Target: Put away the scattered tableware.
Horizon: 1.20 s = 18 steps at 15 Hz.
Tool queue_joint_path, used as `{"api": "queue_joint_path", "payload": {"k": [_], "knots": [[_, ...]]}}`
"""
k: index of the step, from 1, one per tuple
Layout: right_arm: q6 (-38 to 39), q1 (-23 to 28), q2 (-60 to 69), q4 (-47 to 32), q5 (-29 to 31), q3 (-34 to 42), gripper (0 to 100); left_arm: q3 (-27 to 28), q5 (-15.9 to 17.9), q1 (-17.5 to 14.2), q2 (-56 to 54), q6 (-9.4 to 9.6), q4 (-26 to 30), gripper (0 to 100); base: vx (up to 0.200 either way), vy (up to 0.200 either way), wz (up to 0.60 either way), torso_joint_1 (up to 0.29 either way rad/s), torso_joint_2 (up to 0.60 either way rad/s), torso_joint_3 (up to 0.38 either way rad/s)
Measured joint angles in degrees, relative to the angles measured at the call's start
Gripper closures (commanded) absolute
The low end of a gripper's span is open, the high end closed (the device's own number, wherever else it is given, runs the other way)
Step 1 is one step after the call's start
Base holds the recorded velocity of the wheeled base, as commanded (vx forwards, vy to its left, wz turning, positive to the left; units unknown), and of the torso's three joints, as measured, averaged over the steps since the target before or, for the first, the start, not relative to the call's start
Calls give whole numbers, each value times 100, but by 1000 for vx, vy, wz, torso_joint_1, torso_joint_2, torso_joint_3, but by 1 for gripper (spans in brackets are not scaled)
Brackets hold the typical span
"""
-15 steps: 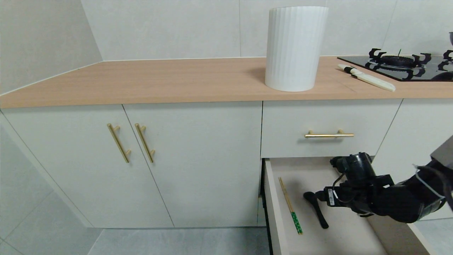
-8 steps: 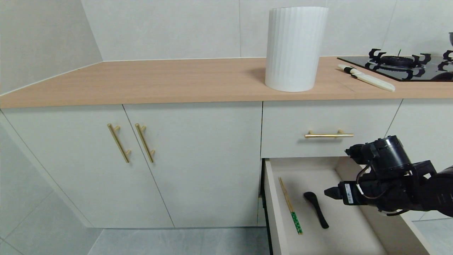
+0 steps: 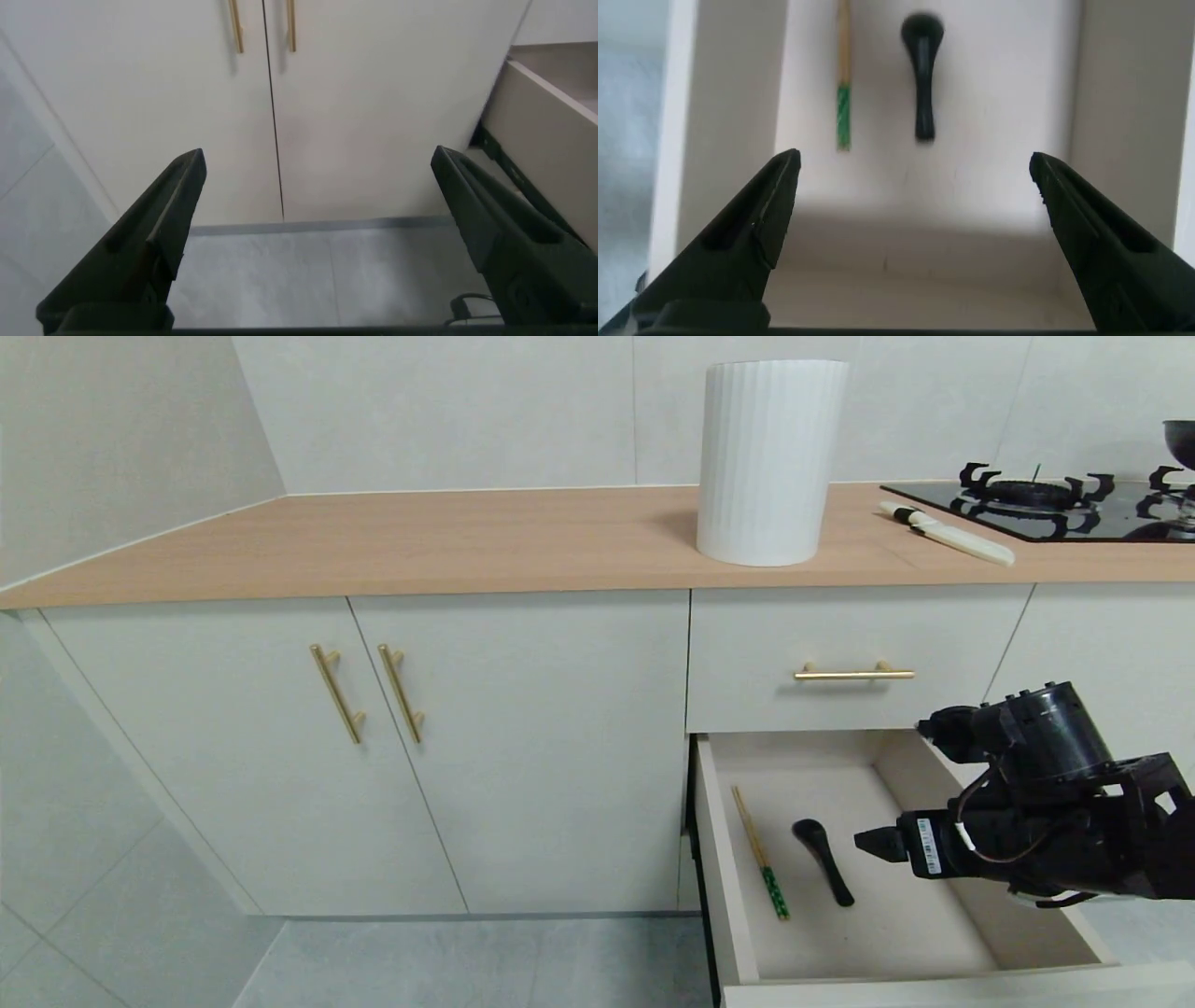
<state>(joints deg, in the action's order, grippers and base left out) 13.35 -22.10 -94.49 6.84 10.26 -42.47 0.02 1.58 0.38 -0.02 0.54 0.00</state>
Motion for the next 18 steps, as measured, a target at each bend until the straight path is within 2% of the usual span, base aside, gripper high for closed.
{"api": "queue_joint_path", "payload": {"k": [1,6,18], "knots": [[0,0,2,-2,2,6,0,0,-2,-2,0,0,0,0,-200,0,0,2,-2,2],[-24,-27,22,-82,2,28,0,0,-2,0,0,4,0,0,0,0,0,0,0,0],[-644,-830,414,-2054,5,105,0,2,-2,0,0,4,0,0,0,0,0,0,0,0]]}}
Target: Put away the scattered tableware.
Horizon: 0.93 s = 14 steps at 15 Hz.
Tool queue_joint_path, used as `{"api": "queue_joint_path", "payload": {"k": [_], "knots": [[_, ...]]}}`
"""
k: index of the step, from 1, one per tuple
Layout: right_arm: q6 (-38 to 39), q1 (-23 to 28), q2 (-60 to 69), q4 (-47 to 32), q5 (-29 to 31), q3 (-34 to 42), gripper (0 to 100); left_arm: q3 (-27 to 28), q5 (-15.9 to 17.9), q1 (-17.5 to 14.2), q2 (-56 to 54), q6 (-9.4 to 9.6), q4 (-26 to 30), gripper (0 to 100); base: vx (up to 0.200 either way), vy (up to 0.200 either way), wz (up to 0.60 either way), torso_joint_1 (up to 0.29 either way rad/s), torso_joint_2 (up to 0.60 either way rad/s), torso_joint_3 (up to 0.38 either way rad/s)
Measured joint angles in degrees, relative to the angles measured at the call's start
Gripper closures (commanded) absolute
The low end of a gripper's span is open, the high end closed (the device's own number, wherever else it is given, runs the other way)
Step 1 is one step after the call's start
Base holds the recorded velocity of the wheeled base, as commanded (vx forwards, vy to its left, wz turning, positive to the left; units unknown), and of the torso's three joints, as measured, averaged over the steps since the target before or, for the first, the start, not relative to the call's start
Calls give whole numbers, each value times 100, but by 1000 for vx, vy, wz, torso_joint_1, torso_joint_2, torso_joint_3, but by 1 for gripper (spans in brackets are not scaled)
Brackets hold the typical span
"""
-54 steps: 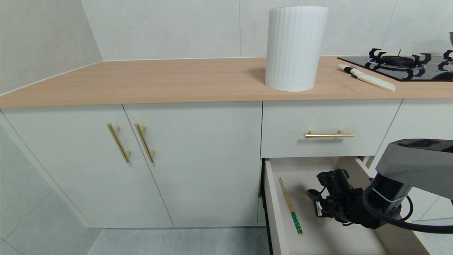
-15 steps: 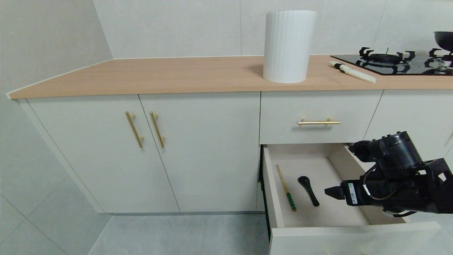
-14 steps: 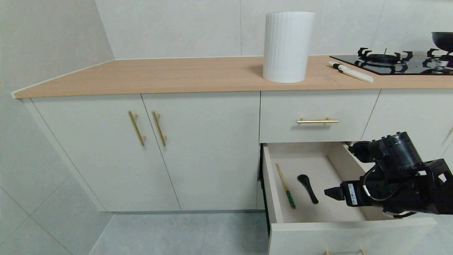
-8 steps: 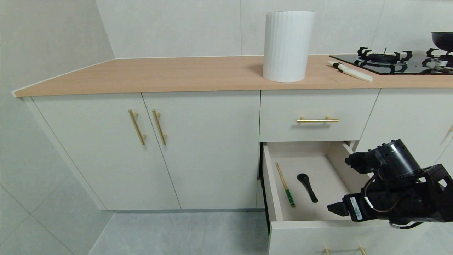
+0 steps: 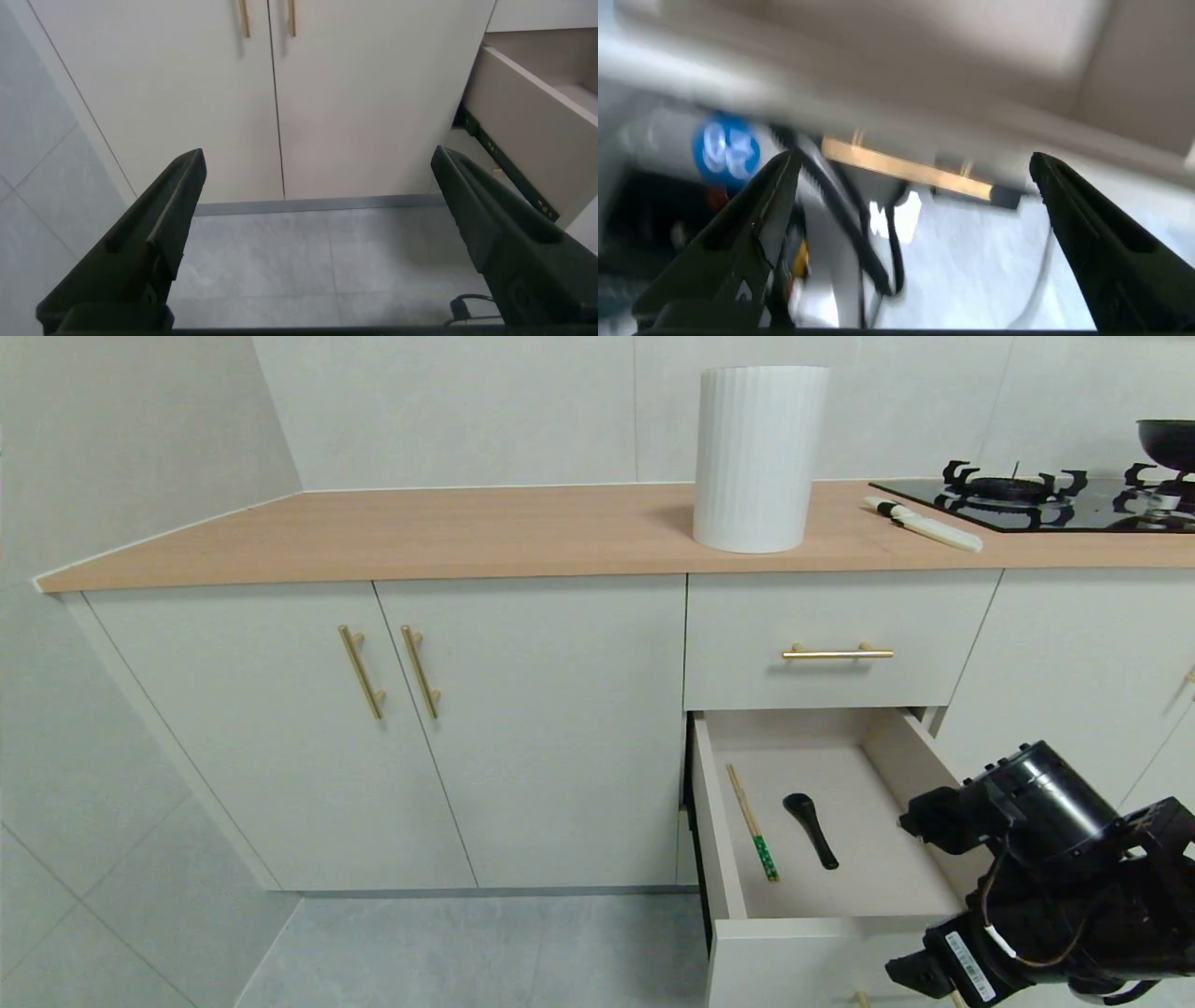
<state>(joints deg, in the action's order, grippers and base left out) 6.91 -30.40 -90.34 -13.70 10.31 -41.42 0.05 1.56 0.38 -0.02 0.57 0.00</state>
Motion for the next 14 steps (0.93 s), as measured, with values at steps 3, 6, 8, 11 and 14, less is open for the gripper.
{"api": "queue_joint_path", "payload": {"k": [3,6,8,11,14], "knots": [[-161,-104,-20,-324,-2,11,0,0,2,-5,0,5,0,0,0,0,0,0,0,0],[-166,-176,-144,-391,-2,13,0,0,2,-2,0,5,0,0,0,0,0,0,0,0],[-145,-193,-386,-375,28,28,0,-2,0,0,0,2,0,0,0,0,0,0,0,0],[-115,-184,-750,-312,143,-6,0,-2,0,-5,0,2,0,0,0,0,0,0,0,0],[-56,-127,-941,-154,189,-41,0,-2,2,-5,0,0,0,0,0,0,0,0,0,0]]}}
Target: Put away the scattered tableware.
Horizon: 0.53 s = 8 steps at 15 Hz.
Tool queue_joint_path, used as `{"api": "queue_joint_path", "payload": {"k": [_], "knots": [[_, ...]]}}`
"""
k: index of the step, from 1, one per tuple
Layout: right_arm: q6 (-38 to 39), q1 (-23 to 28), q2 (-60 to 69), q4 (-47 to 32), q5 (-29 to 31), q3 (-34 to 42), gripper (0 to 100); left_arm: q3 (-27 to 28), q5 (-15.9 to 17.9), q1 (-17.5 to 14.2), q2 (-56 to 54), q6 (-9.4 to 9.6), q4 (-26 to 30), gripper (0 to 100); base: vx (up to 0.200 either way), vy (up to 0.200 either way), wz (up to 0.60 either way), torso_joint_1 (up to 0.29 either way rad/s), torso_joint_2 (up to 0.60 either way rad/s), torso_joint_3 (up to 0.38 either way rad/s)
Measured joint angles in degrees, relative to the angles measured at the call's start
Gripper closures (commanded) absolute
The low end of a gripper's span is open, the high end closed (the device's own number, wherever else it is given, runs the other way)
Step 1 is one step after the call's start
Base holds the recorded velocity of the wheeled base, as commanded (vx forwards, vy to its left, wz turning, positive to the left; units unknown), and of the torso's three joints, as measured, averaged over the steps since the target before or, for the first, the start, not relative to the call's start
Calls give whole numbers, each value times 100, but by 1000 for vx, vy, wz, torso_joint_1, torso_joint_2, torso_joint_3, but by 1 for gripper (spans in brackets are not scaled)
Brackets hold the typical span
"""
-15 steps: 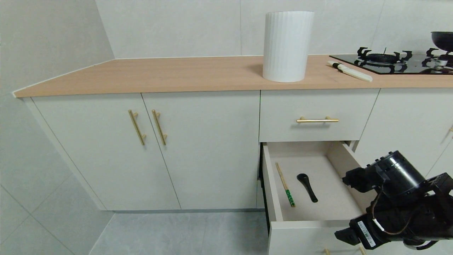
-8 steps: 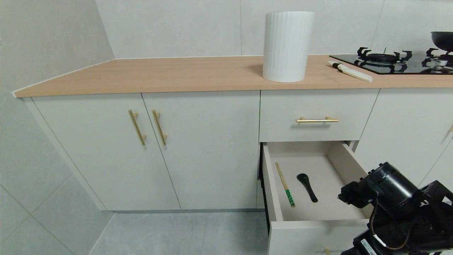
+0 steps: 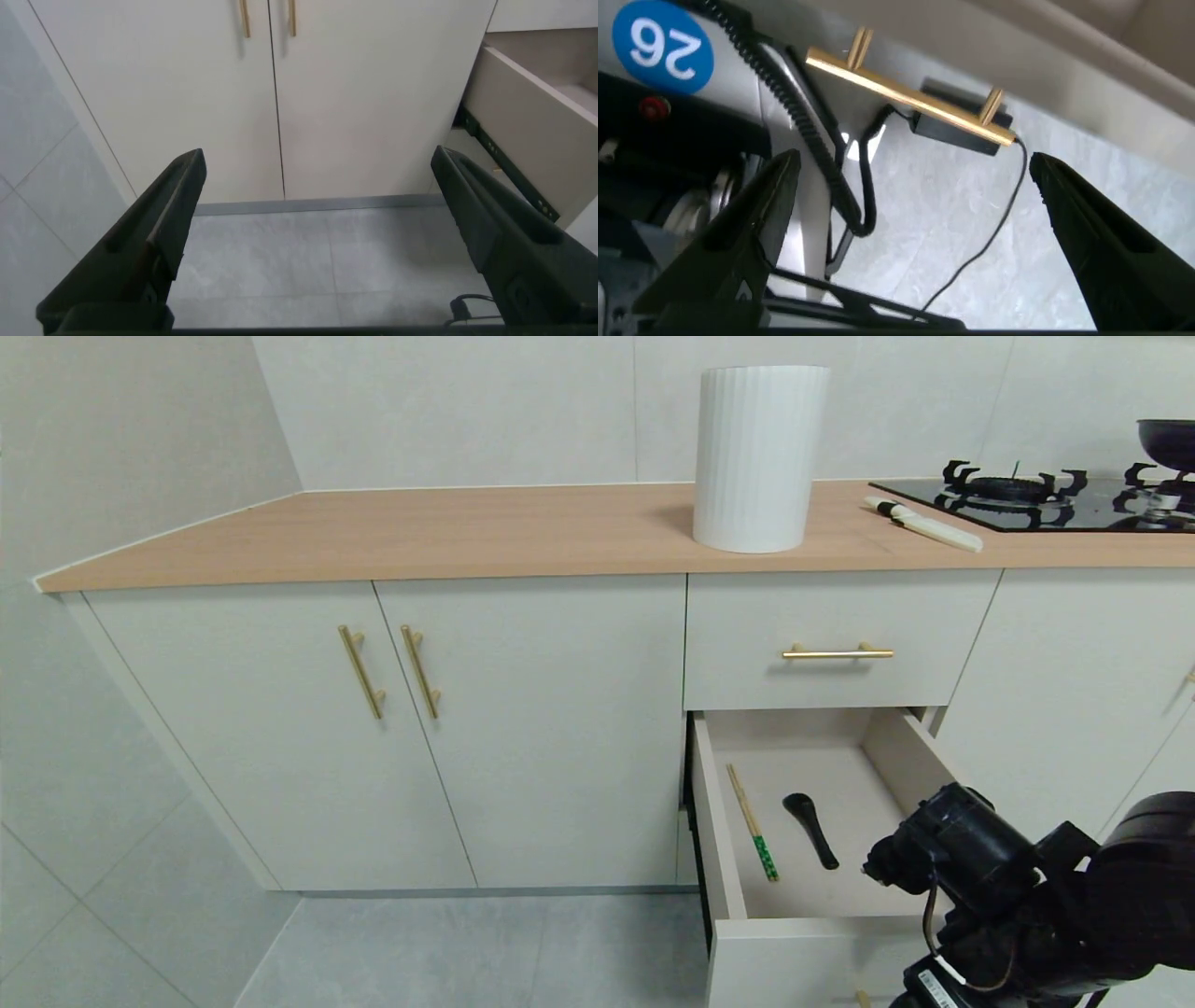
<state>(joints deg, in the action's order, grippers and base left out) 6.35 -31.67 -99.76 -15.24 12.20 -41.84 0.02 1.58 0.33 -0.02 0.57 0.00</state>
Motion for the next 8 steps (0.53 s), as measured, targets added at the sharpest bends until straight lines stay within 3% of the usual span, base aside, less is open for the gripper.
{"api": "queue_joint_path", "payload": {"k": [8], "knots": [[774,205,-510,224,429,-400,0,-2,0,0,0,5,0,0,0,0,0,0,0,0]]}}
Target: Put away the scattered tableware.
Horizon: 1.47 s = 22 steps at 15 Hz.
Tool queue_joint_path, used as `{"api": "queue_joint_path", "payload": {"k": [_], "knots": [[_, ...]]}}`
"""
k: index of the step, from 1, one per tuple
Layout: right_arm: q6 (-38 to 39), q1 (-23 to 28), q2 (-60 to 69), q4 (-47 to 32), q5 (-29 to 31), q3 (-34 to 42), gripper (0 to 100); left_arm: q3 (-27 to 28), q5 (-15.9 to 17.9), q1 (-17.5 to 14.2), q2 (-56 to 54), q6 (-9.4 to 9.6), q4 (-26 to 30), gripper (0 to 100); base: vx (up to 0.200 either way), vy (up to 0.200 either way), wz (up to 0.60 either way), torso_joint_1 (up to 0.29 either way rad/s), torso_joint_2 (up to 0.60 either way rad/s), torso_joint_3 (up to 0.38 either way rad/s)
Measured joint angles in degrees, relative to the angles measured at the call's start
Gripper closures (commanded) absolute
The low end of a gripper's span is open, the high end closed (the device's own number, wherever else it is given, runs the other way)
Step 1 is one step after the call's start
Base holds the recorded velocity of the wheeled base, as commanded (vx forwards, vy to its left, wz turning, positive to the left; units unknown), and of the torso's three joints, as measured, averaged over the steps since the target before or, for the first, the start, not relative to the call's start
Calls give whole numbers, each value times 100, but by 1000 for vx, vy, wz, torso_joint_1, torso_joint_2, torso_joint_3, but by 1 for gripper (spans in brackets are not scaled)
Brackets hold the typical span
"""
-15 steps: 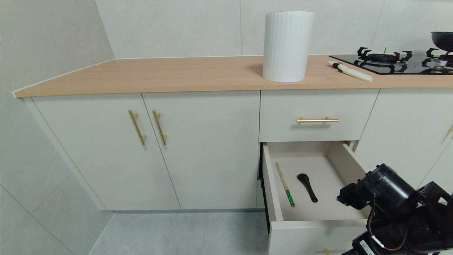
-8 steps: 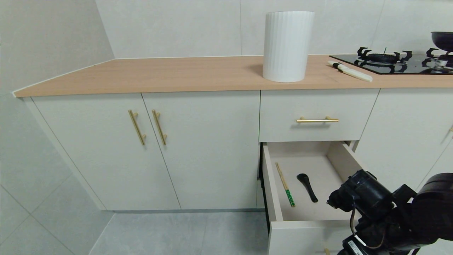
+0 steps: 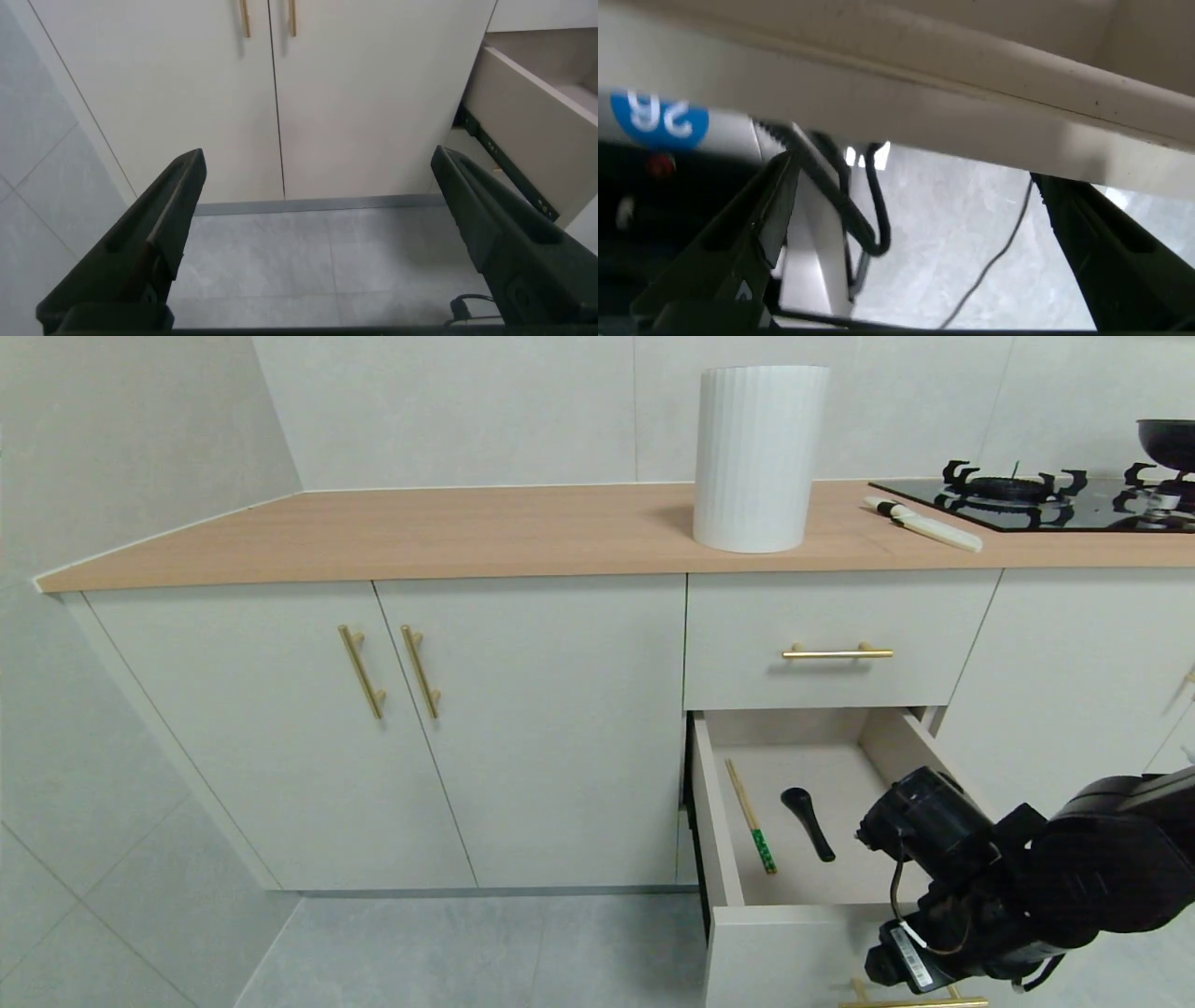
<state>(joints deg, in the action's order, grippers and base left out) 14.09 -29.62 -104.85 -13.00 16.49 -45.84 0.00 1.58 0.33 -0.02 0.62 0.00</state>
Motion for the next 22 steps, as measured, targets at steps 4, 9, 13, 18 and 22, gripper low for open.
{"api": "queue_joint_path", "payload": {"k": [4,9,13,18,22], "knots": [[240,55,-234,681,224,-85,0,2,-2,2,0,-2,0,0,0,0,0,0,0,0],[312,218,-483,1430,360,-88,0,5,-2,0,0,0,0,0,0,0,0,0,0,0],[229,367,-625,1911,358,-204,0,0,-2,2,0,-5,0,0,0,0,0,0,0,0],[-41,501,-953,1924,312,-903,0,2,-2,0,0,-2,0,0,0,0,0,0,0,0],[-239,642,-1281,1885,299,-1510,0,2,0,0,0,-5,0,0,0,0,0,0,0,0]]}}
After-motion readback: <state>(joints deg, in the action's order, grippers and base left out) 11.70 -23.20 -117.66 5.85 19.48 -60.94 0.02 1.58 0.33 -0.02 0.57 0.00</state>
